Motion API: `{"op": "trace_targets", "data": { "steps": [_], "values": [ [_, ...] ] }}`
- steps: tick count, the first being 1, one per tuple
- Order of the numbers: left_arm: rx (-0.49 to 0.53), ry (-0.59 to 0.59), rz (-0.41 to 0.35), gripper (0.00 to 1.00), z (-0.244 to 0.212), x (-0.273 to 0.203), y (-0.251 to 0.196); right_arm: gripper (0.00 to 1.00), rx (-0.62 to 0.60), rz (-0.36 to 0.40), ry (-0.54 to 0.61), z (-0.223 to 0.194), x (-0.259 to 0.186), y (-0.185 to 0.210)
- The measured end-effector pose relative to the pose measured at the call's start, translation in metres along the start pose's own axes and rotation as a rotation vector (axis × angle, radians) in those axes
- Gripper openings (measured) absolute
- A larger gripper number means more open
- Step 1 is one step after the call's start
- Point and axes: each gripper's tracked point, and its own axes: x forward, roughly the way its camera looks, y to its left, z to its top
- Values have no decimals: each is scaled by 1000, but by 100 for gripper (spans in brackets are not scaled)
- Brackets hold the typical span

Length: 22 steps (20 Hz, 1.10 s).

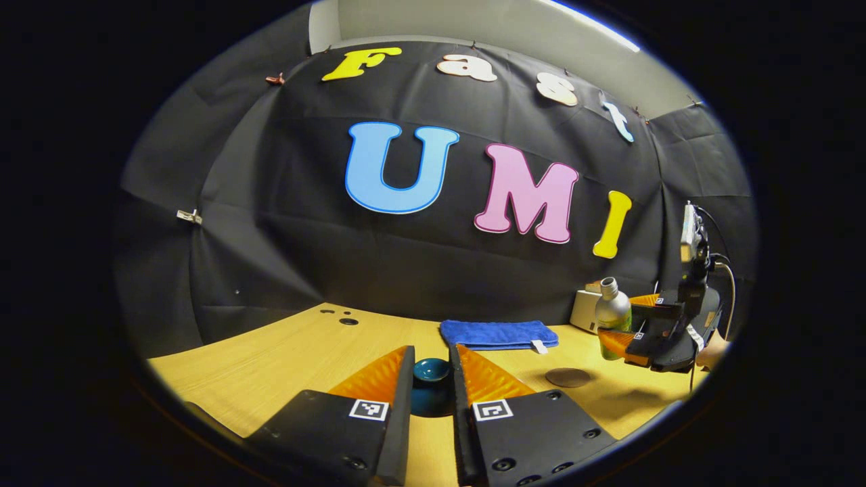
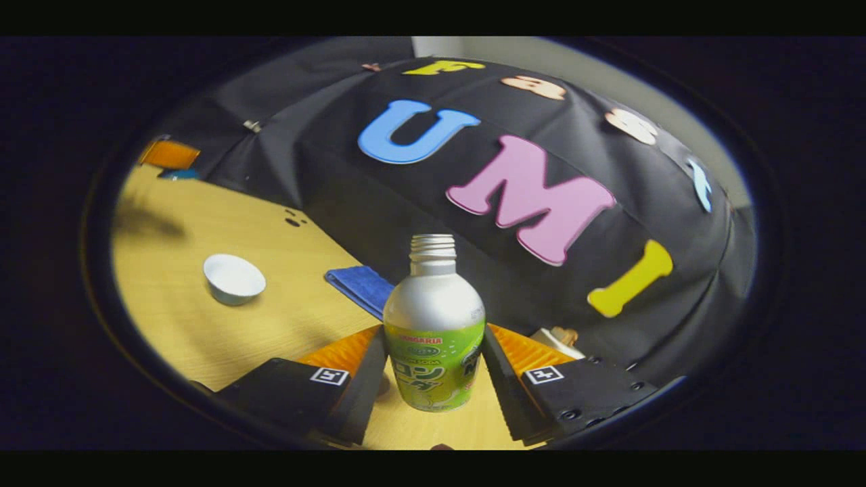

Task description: Open the teacup lid with one hand, grasp the water bottle and pour water into the teacup with the other hand; after pouring, place the water bottle on the coaster and then close the teacup lid.

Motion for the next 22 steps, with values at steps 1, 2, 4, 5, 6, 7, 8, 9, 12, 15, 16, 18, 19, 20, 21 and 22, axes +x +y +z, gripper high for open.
{"op": "trace_targets", "data": {
  "steps": [1,2,4,5,6,7,8,9,12,15,16,18,19,20,21,22],
  "values": [
    [2,-2,8,31,2,-1,5,79,-73,8,-3,3,5,6],
    [-1,-4,15,31,3,-2,10,79,-144,17,-9,5,7,11],
    [-11,-10,24,31,6,-3,16,75,-272,39,-27,11,15,27],
    [-16,-12,28,31,6,-4,19,78,-329,48,-37,14,18,34],
    [-21,-13,30,31,7,-5,22,79,-380,58,-44,16,20,41],
    [-24,-13,30,31,7,-5,23,75,-423,71,-48,15,20,49],
    [-27,-13,29,31,8,-5,23,78,-456,85,-50,15,21,57],
    [-29,-13,27,31,7,-5,24,78,-487,96,-53,16,18,63],
    [-29,-10,25,31,7,-5,26,78,-595,123,-65,13,13,77],
    [-29,-8,23,31,8,-6,26,78,-690,143,-73,13,16,93],
    [-28,-8,24,31,8,-6,26,78,-711,155,-73,10,15,96],
    [-29,-8,26,31,8,-6,27,78,-756,163,-79,10,18,99],
    [-30,-6,26,31,8,-6,28,78,-780,164,-83,9,18,103],
    [-31,-5,25,31,8,-6,27,78,-803,164,-86,8,18,105],
    [-31,-3,25,31,6,-5,27,82,-820,166,-85,7,18,108],
    [-31,-2,25,31,7,-5,27,78,-829,171,-85,5,18,109]
  ]
}}
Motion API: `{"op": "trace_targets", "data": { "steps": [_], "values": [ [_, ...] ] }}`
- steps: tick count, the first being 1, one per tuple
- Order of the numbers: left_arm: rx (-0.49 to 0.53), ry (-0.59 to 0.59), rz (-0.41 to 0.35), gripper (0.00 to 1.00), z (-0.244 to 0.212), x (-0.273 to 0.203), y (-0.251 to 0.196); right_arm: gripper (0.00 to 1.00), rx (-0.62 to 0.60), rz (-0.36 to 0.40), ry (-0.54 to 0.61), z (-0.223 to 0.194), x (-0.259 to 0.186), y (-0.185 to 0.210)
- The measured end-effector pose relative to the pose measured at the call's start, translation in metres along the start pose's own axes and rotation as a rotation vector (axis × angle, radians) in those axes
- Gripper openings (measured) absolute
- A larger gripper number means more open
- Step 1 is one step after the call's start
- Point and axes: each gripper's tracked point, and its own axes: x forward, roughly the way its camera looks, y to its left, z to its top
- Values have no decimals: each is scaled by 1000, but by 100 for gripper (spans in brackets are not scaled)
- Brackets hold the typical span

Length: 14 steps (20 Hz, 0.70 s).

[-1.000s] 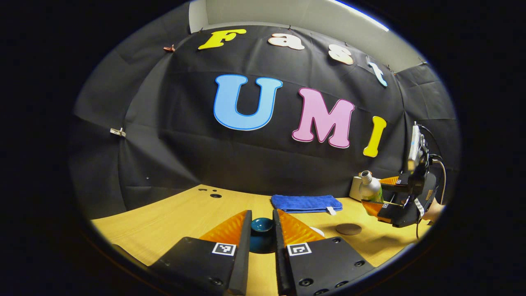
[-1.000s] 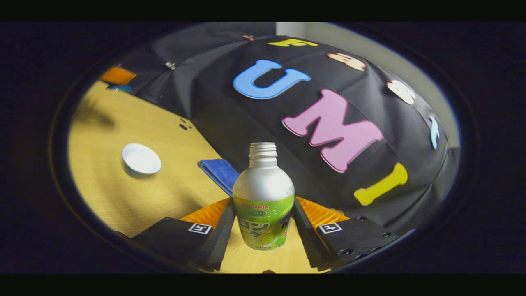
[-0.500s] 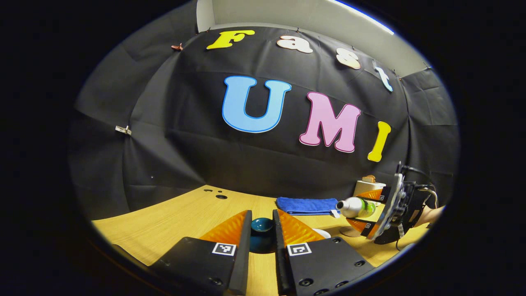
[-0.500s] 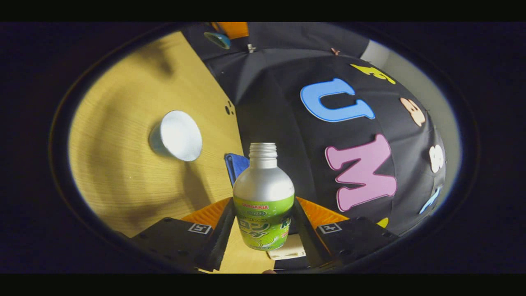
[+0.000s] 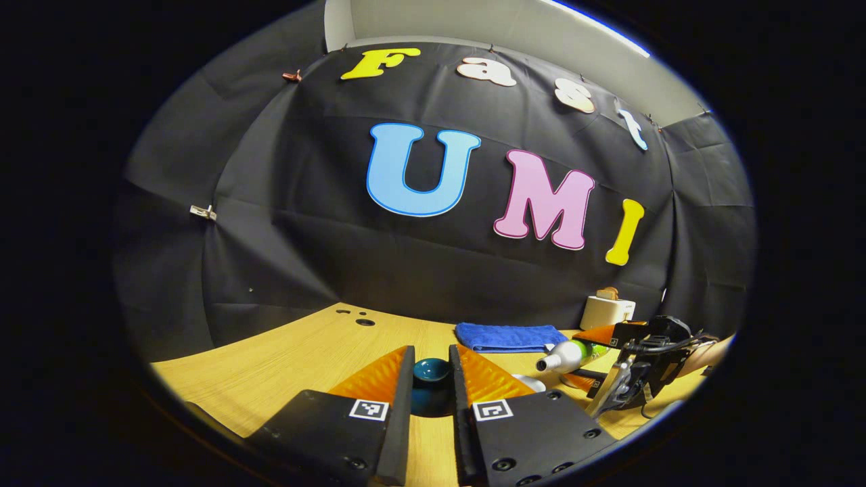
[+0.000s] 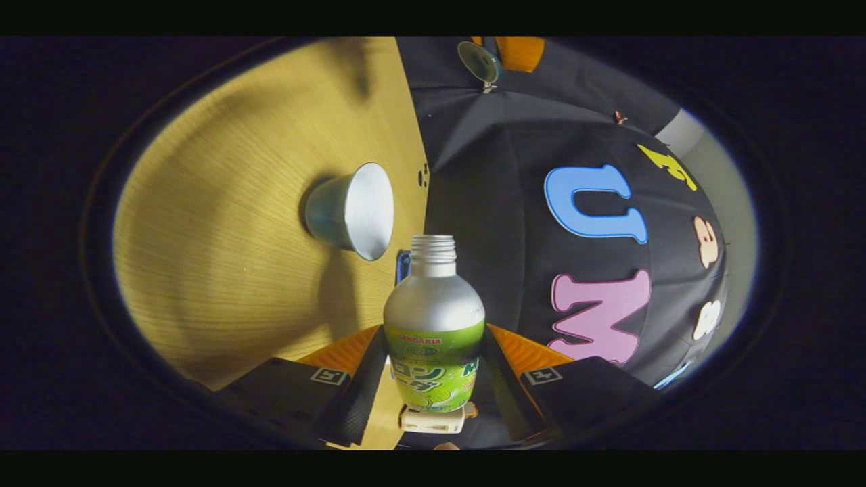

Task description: Open the teacup lid with one hand, grasp the water bottle and pour water into the teacup with the other hand; after pouring, place the water bottle on the coaster and then close the teacup lid.

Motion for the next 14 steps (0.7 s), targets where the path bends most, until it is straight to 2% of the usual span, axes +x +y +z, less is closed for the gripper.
{"op": "trace_targets", "data": {
  "steps": [1,2,7,10,11,13,14],
  "values": [
    [1,0,1,31,0,0,0,81,-9,5,0,0,2,-1],
    [1,-1,2,31,1,0,1,78,-29,5,2,-1,2,-1],
    [-13,8,-1,31,-3,1,1,78,-160,-1,-14,2,3,-3],
    [-10,6,5,31,-2,1,3,78,-195,-9,-21,4,3,-6],
    [-8,5,7,31,-1,1,4,75,-207,-10,-21,4,4,-7],
    [-7,6,7,31,-1,1,4,78,-243,-10,-23,5,4,-10],
    [-9,7,5,31,-2,1,3,75,-260,-13,-23,5,5,-12]
  ]
}}
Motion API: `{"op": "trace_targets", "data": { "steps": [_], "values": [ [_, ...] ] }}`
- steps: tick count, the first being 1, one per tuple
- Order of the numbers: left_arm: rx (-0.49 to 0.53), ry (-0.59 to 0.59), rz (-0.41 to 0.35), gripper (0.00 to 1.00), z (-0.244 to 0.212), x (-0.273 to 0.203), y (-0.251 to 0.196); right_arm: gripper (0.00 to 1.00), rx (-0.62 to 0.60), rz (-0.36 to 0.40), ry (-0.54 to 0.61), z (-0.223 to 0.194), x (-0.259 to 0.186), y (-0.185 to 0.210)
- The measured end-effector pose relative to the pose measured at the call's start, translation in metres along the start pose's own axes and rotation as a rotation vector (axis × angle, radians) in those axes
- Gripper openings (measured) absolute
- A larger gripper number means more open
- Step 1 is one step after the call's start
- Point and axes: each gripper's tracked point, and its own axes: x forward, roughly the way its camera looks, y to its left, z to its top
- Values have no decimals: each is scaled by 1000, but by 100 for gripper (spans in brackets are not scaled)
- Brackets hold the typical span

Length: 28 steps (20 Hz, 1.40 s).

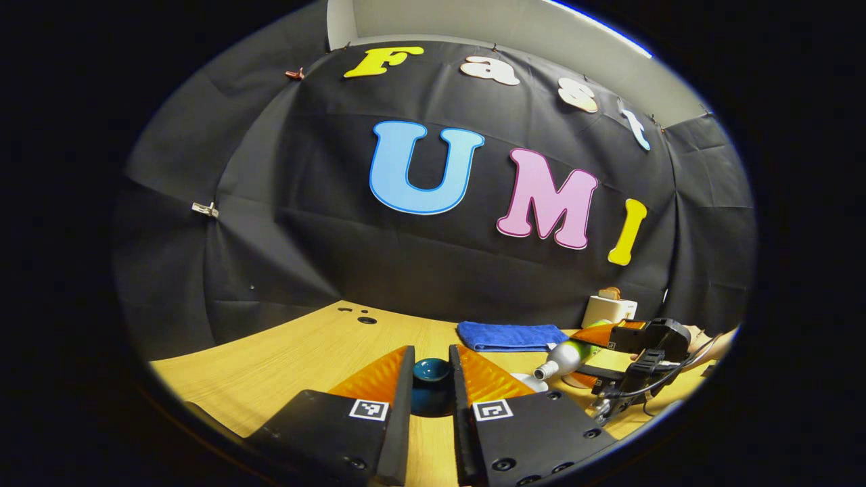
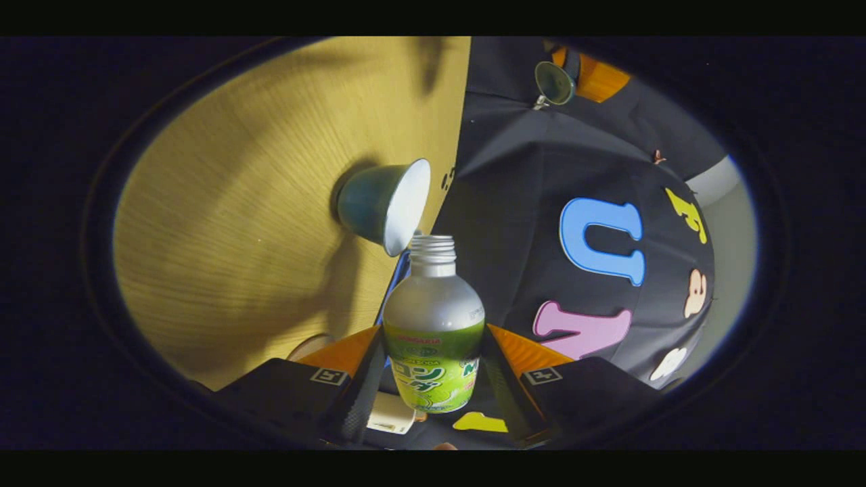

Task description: Open the teacup lid with one hand, grasp the water bottle and pour water into the teacup with the other hand; after pouring, place the water bottle on the coaster and then close the teacup lid.

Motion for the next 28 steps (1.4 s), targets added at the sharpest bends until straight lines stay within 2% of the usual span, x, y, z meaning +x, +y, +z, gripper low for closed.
{"op": "trace_targets", "data": {
  "steps": [3,4,8,11,12,13,14,15,17,18,19,28],
  "values": [
    [-6,0,-2,31,0,0,1,78,-32,-6,0,-1,0,-2],
    [-5,0,-2,31,0,0,1,75,-39,-8,-2,-1,0,-2],
    [-8,-1,-7,31,1,0,0,75,-93,-13,-12,1,0,-7],
    [-12,1,-14,31,0,0,-2,78,-135,-18,-23,0,3,-13],
    [-11,2,-14,31,1,0,-2,75,-150,-21,-24,0,3,-14],
    [-11,2,-13,31,1,0,-1,81,-165,-23,-26,-1,4,-15],
    [-9,1,-11,31,1,0,0,78,-178,-26,-28,-1,5,-17],
    [-8,1,-10,31,0,0,0,82,-192,-31,-30,0,5,-19],
    [-8,2,-9,31,1,0,0,78,-211,-35,-34,0,5,-20],
    [-8,3,-10,31,2,0,0,81,-219,-31,-36,-1,7,-21],
    [-9,3,-9,31,0,0,1,78,-229,-27,-36,0,9,-24],
    [-10,4,-11,31,0,0,0,78,-366,-15,-53,-1,13,-33]
  ]
}}
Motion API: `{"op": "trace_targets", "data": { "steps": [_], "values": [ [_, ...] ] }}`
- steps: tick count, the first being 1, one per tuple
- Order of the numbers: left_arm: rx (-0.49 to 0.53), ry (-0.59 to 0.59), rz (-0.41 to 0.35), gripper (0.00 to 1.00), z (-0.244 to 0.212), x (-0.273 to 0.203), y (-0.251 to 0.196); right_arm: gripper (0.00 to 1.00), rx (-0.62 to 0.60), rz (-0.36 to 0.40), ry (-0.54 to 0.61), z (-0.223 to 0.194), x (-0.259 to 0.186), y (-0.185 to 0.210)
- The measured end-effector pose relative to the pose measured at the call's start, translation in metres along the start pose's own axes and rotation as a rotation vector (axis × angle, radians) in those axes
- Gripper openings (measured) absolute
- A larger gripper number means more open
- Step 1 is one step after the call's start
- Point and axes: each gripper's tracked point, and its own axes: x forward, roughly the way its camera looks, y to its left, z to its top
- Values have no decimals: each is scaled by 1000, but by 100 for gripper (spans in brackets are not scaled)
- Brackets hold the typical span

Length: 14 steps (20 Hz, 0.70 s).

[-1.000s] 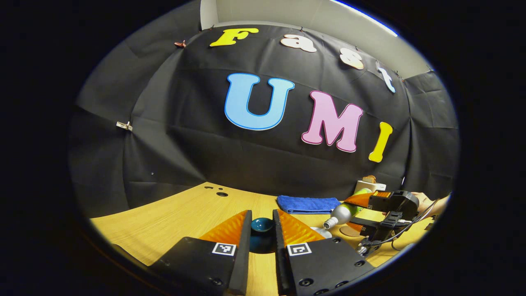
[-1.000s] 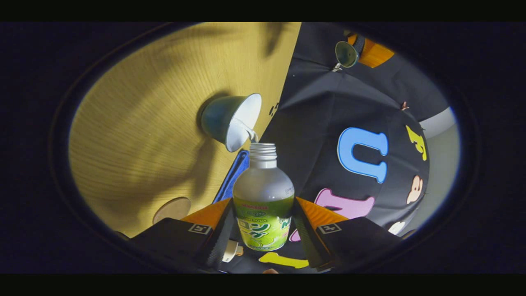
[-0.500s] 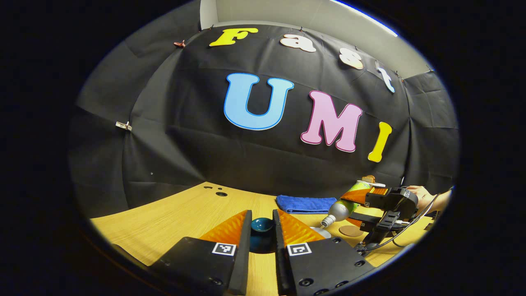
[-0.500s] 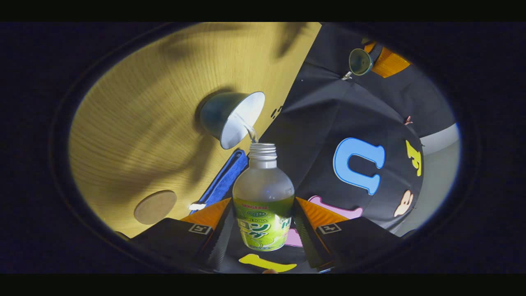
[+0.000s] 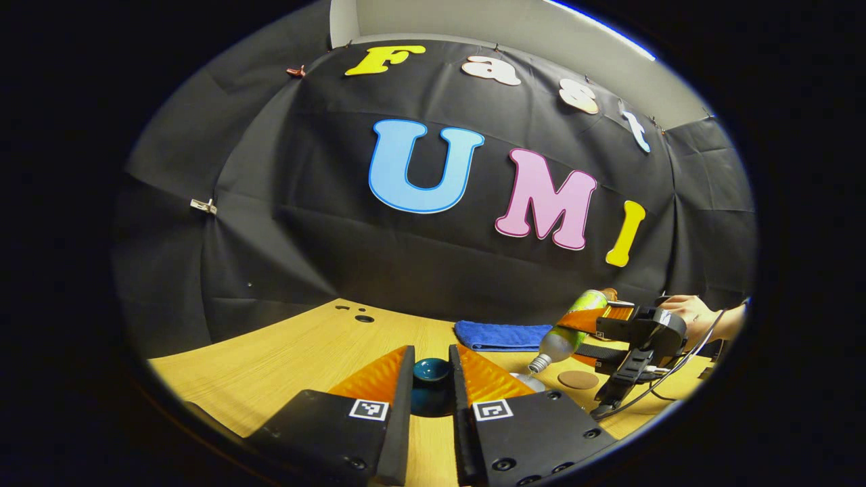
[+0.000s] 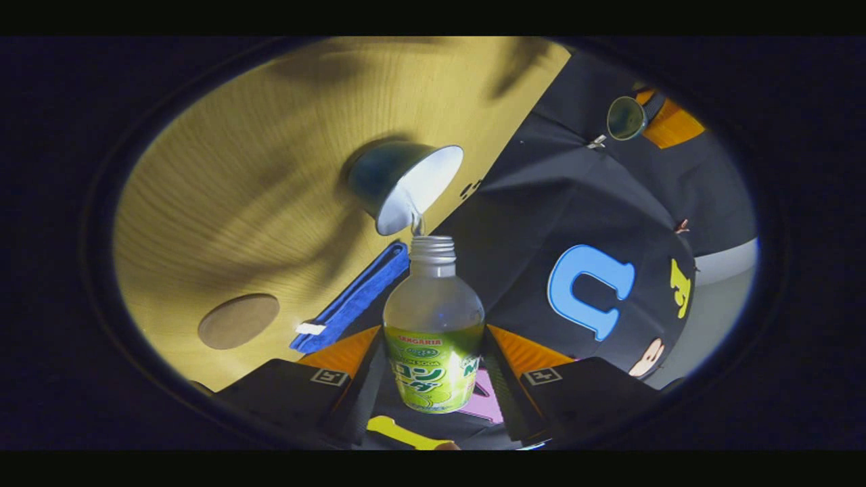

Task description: Open the teacup lid with one hand, grasp the water bottle and pour water into the teacup with the other hand; after pouring, place the water bottle on the coaster and then close the teacup lid.

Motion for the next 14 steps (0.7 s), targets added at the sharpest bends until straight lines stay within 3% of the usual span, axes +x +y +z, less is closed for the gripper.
{"op": "trace_targets", "data": {
  "steps": [14],
  "values": [
    [-21,-3,-6,31,3,-1,1,78,-260,-125,-19,-6,-7,-50]
  ]
}}
